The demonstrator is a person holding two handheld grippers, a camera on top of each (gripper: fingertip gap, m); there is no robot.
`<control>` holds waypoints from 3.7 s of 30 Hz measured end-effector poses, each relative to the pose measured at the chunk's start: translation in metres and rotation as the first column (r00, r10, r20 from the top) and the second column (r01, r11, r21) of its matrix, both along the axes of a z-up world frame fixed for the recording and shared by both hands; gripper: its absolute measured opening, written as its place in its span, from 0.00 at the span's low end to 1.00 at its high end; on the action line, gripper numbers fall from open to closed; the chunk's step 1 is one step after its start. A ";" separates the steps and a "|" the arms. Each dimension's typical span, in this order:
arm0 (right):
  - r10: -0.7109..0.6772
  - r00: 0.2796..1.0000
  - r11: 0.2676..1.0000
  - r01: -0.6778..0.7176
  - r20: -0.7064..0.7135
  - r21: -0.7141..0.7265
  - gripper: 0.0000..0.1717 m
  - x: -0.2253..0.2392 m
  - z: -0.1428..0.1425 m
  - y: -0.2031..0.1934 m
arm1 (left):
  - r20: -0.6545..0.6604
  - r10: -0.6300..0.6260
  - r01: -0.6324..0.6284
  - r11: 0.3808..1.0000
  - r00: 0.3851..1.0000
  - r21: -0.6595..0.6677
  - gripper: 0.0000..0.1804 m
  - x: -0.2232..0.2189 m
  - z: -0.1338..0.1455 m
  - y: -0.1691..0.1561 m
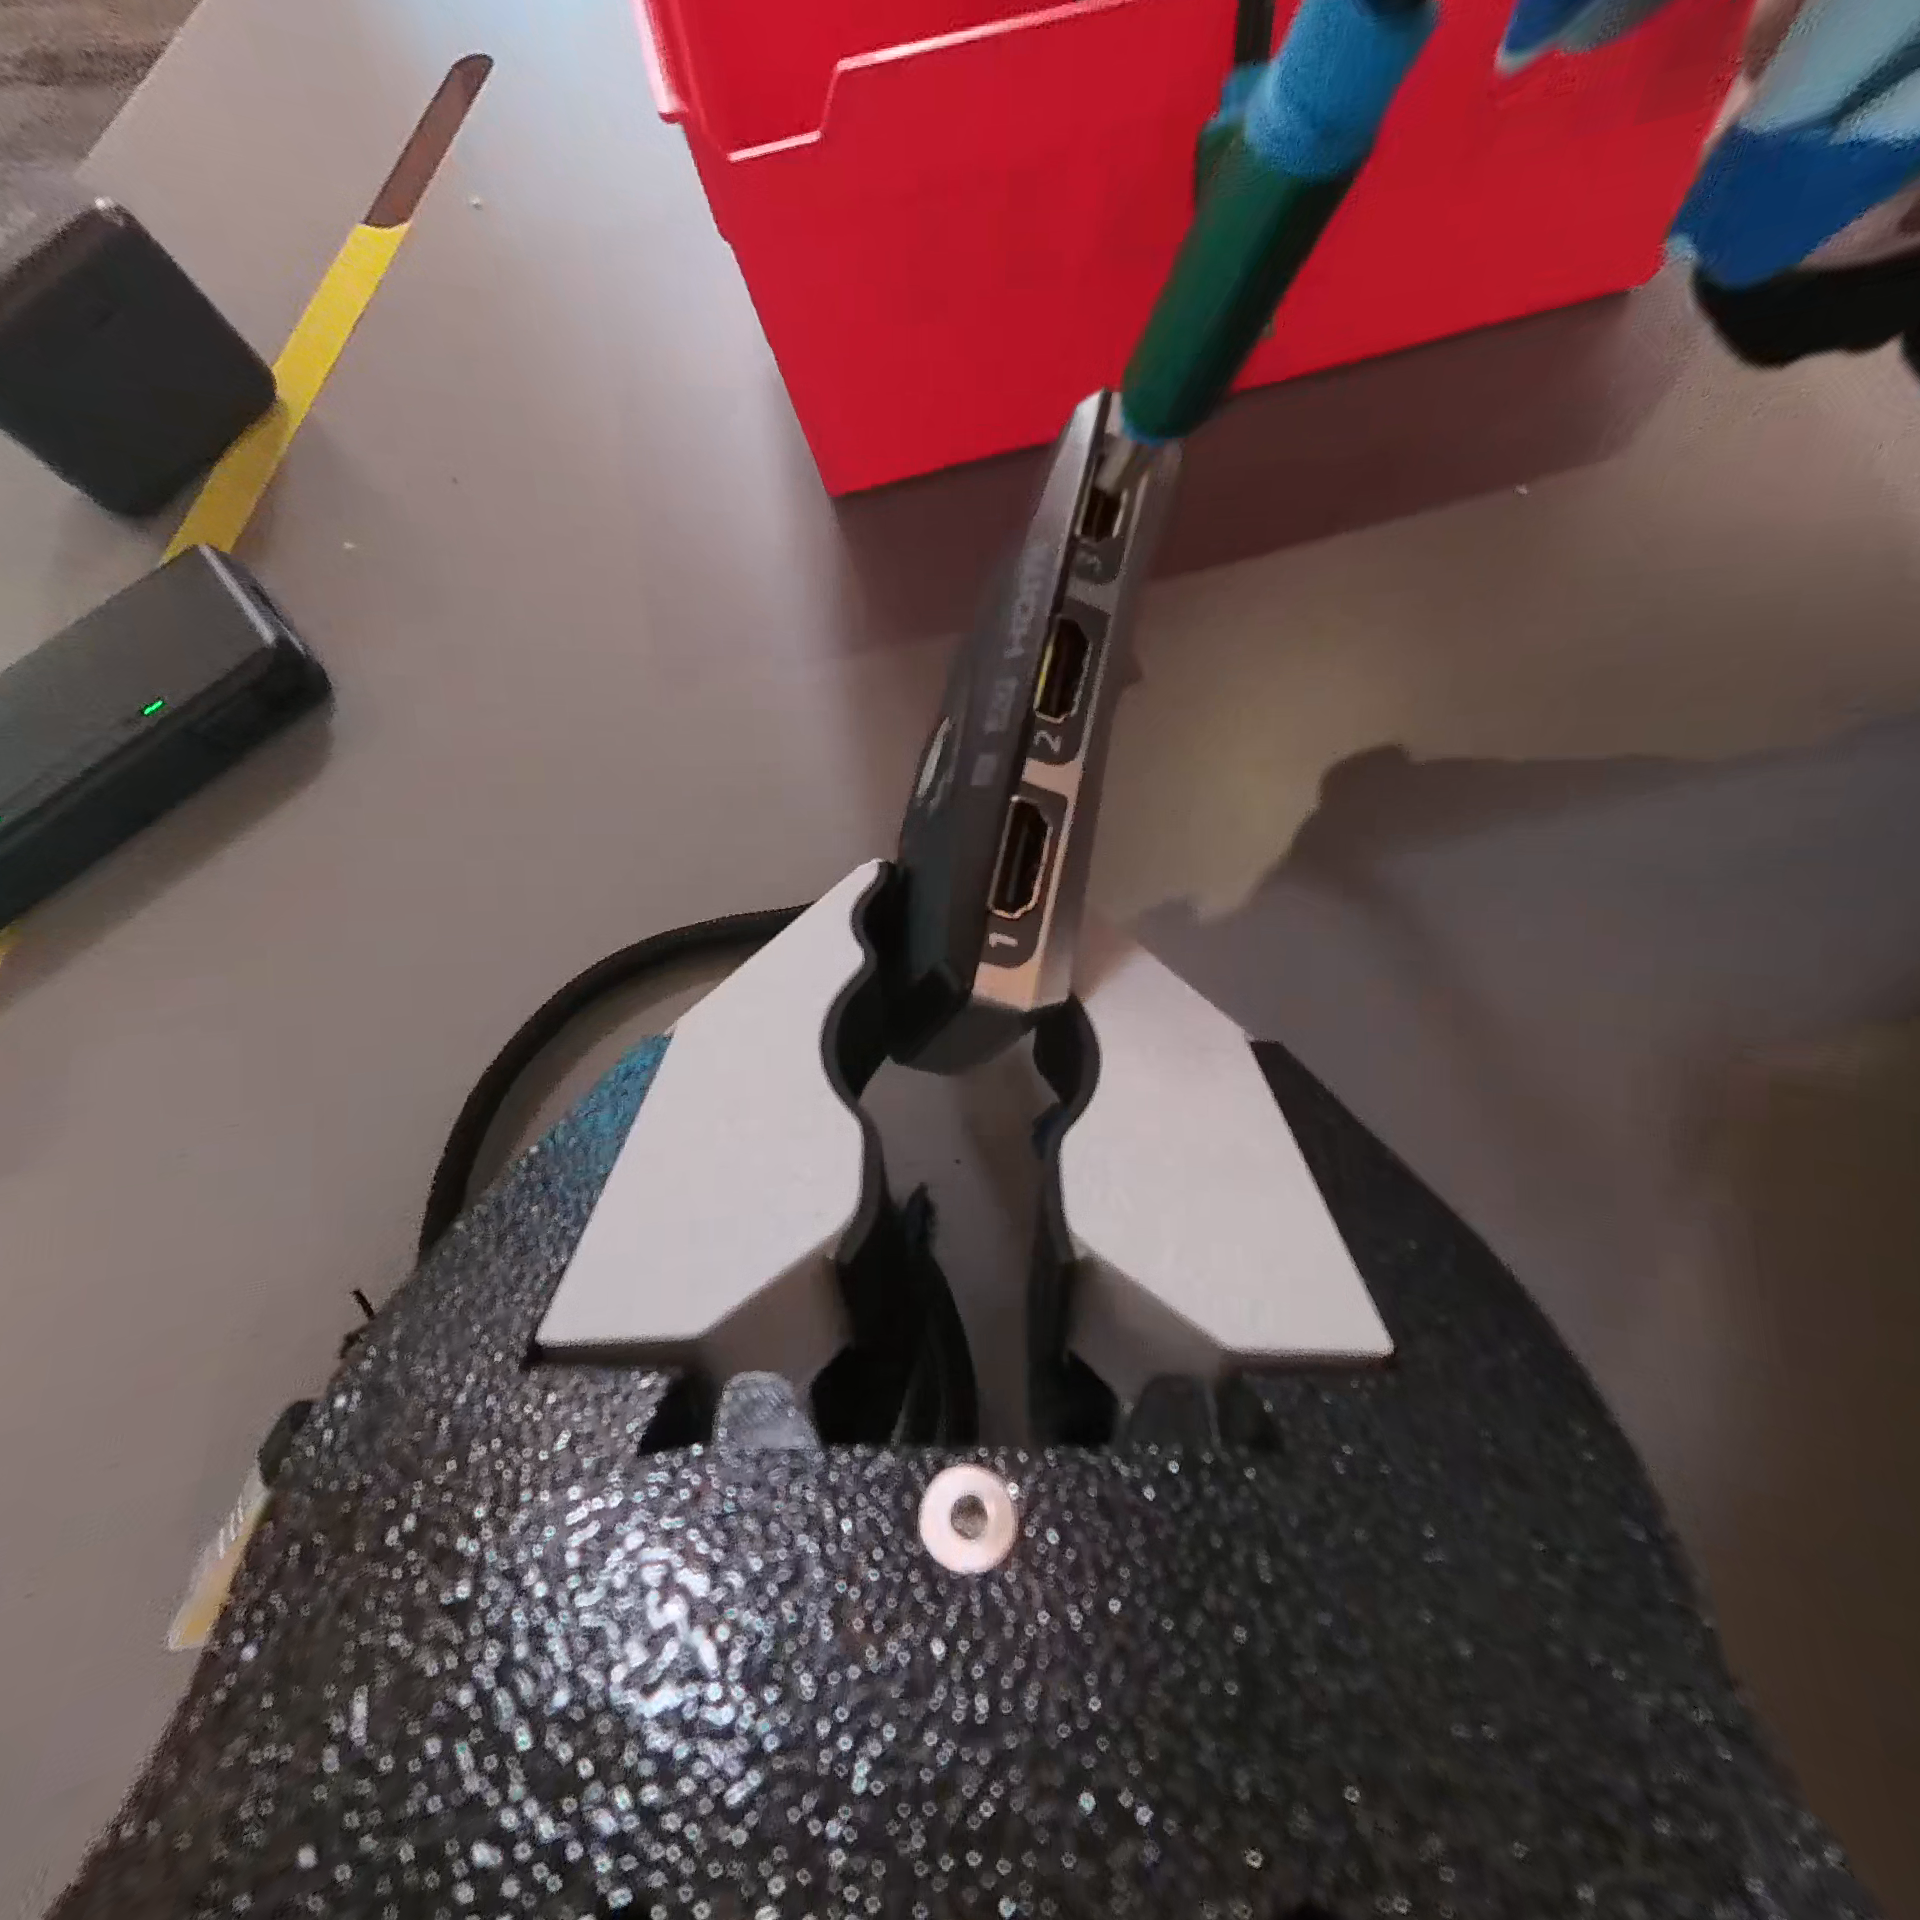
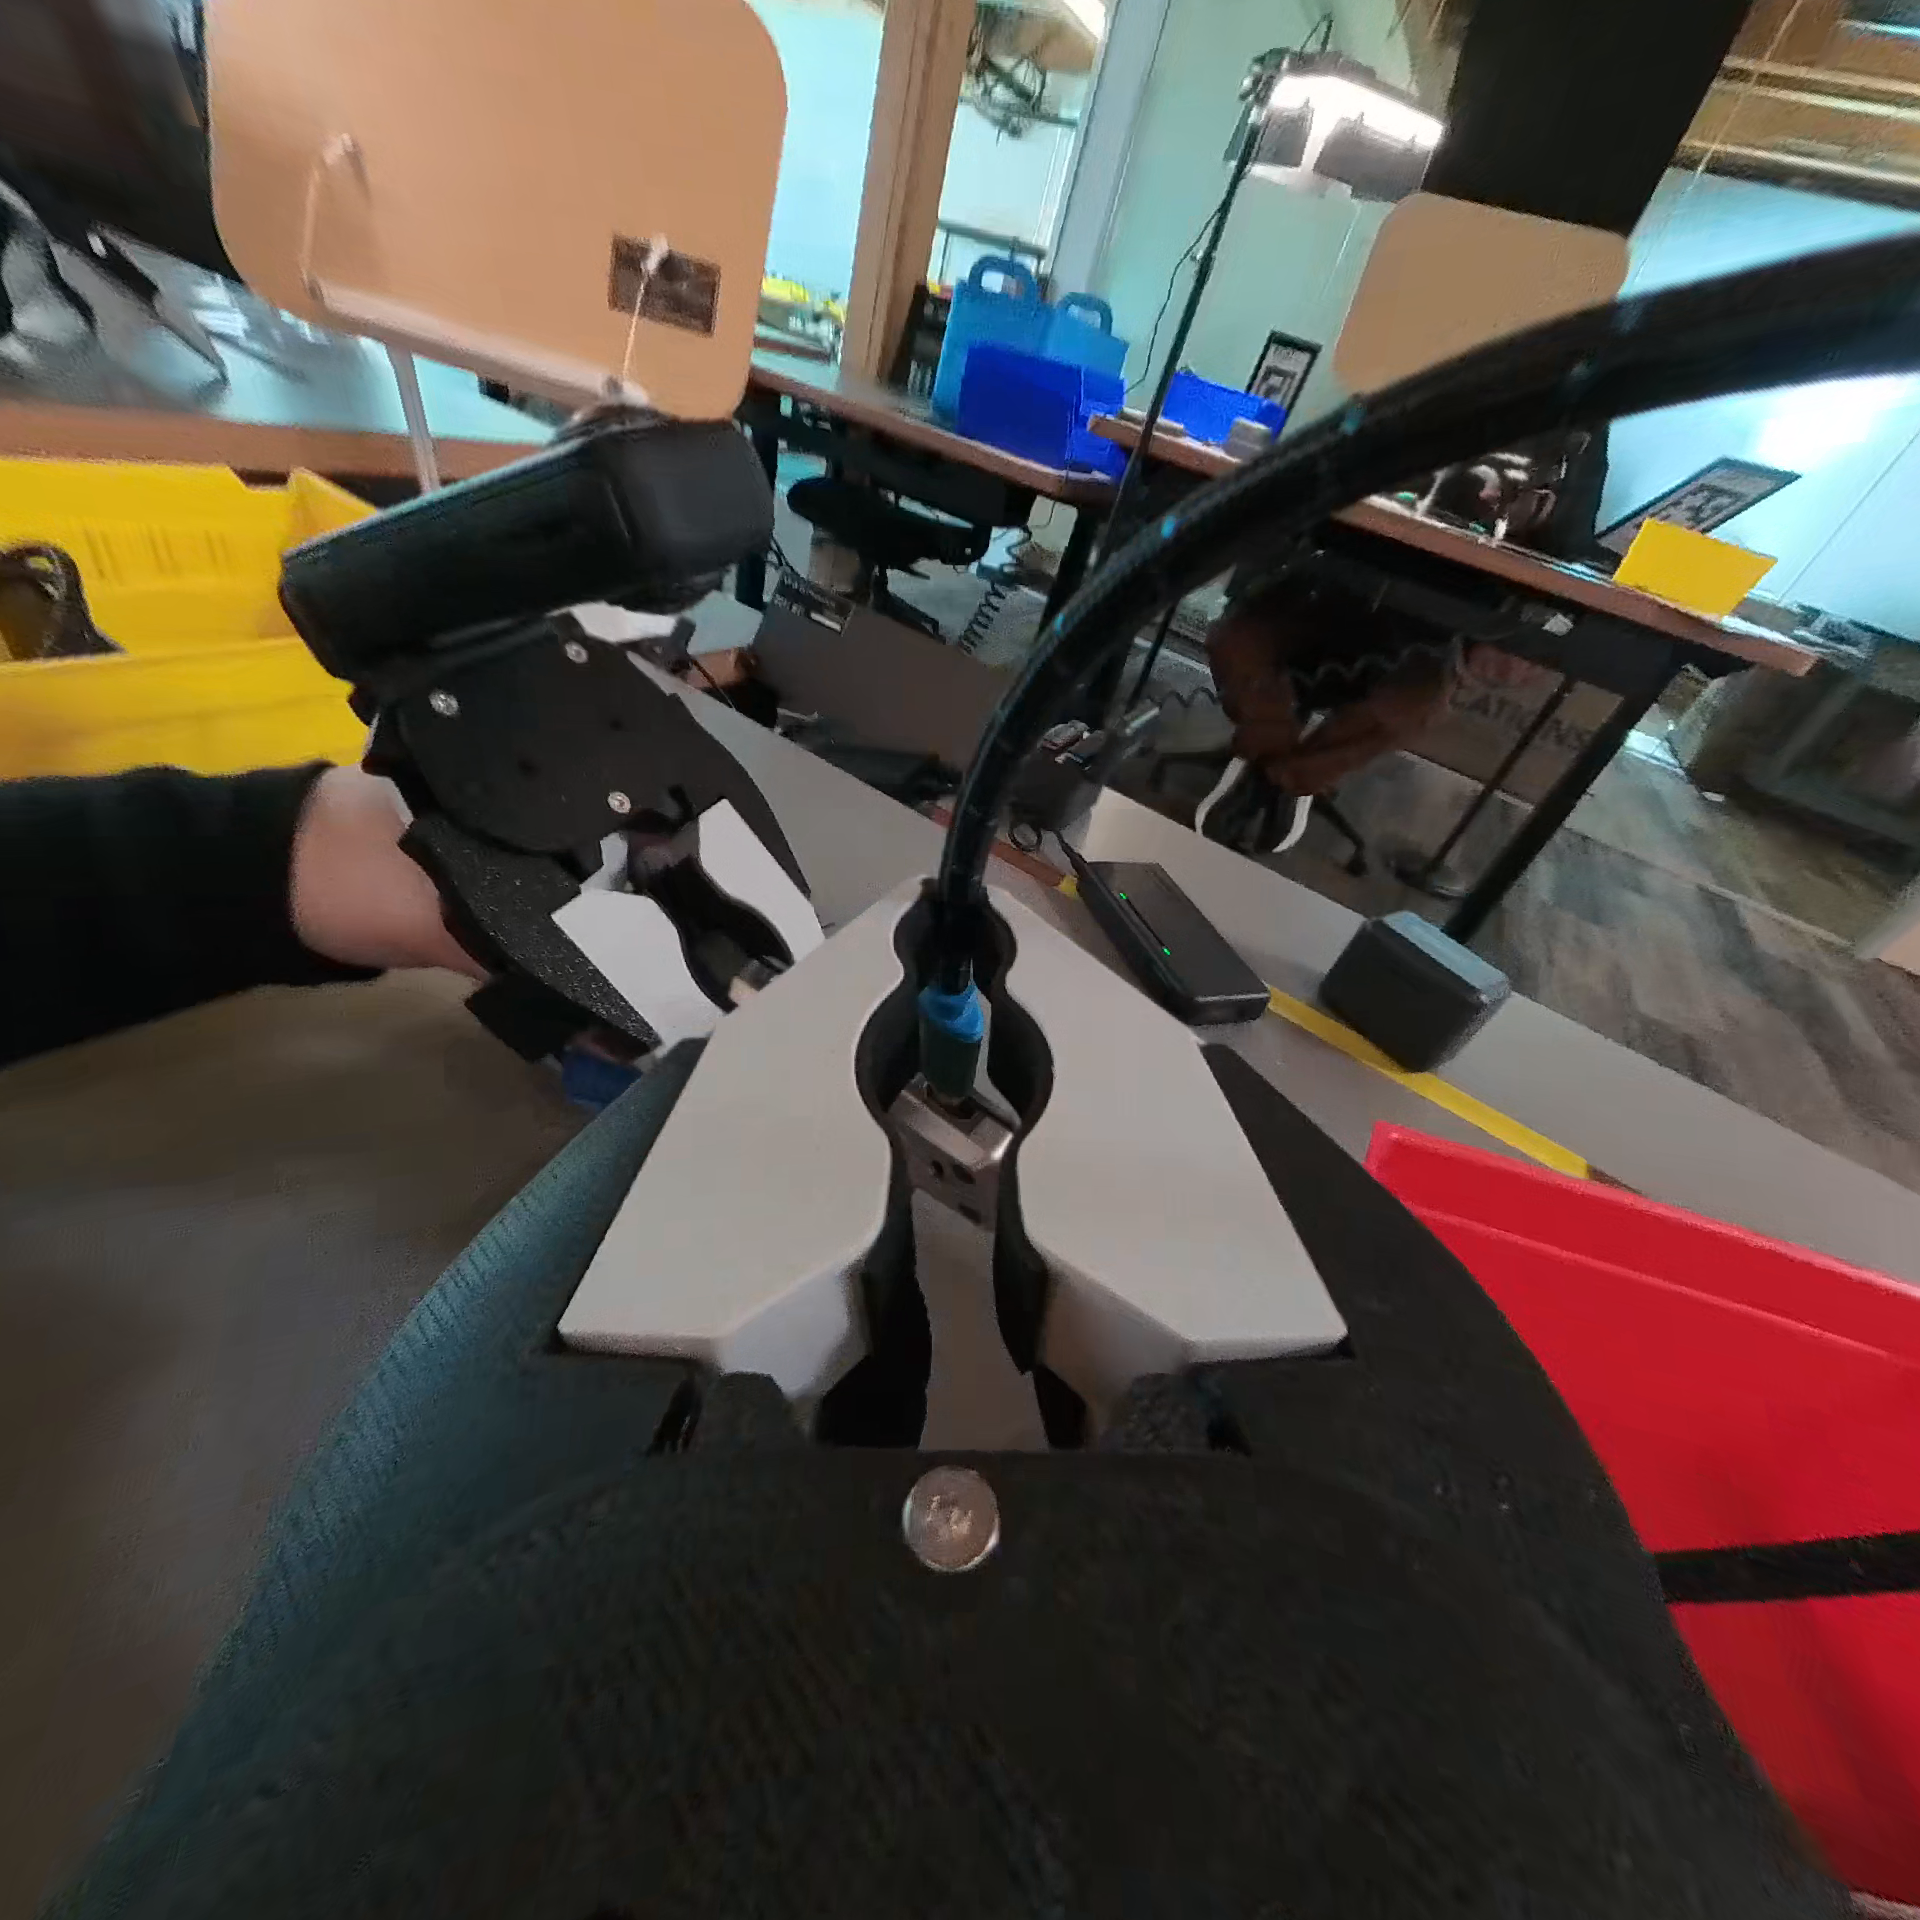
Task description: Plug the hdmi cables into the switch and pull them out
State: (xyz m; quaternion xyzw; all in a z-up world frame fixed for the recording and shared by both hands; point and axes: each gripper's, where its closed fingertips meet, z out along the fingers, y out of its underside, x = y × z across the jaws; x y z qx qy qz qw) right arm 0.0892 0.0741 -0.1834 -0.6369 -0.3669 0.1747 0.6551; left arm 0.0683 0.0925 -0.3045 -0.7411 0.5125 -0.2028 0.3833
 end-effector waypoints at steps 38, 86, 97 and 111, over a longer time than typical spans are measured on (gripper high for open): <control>0.214 0.951 0.977 -0.213 0.221 -0.031 0.02 -0.063 -0.016 -0.006 | 0.042 -0.005 0.006 1.000 0.999 -0.024 0.12 -0.005 0.002 0.001; 0.135 0.892 0.975 -0.042 -0.432 0.218 0.25 0.015 0.018 -0.026 | -0.057 0.304 -0.204 0.753 0.951 0.626 0.23 -0.085 0.036 -0.098; 0.156 0.955 0.904 -0.034 -0.254 0.427 0.20 -0.014 -0.007 -0.034 | 0.312 0.731 -0.795 0.566 0.607 0.219 0.18 -0.243 0.095 -0.176; 0.200 0.976 0.856 -0.130 -0.089 0.500 0.18 -0.037 -0.020 -0.054 | 0.104 0.943 -0.936 0.328 0.316 -0.128 0.33 -0.311 0.029 -0.119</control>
